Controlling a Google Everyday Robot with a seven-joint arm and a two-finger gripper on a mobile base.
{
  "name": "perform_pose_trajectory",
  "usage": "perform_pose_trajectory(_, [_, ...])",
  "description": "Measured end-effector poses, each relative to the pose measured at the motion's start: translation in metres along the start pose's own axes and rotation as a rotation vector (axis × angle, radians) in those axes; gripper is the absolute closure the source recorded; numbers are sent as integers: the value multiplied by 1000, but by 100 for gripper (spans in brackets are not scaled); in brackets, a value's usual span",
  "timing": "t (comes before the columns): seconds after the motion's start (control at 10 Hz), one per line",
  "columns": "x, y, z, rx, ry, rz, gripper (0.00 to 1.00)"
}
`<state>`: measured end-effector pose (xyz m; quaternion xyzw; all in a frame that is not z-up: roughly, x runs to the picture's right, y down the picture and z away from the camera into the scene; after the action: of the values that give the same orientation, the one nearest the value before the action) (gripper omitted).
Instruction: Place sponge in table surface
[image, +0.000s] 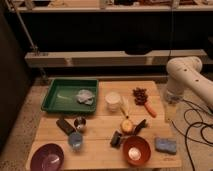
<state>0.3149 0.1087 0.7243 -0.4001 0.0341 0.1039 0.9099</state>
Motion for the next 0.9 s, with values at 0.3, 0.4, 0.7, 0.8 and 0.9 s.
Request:
perform_pose_trajectory(0.3, [0, 0, 0, 0, 0, 0, 20])
perform_pose_trajectory(0.4, [0, 0, 0, 1, -1, 1, 20])
perform_pose_trajectory(0.7, [13, 7, 3, 19, -56, 29, 20])
perform_pose_trajectory(0.8, [30, 15, 7, 24, -104, 49, 20])
perform_pose_trajectory(0.9, [47, 25, 11, 24, -144, 66, 20])
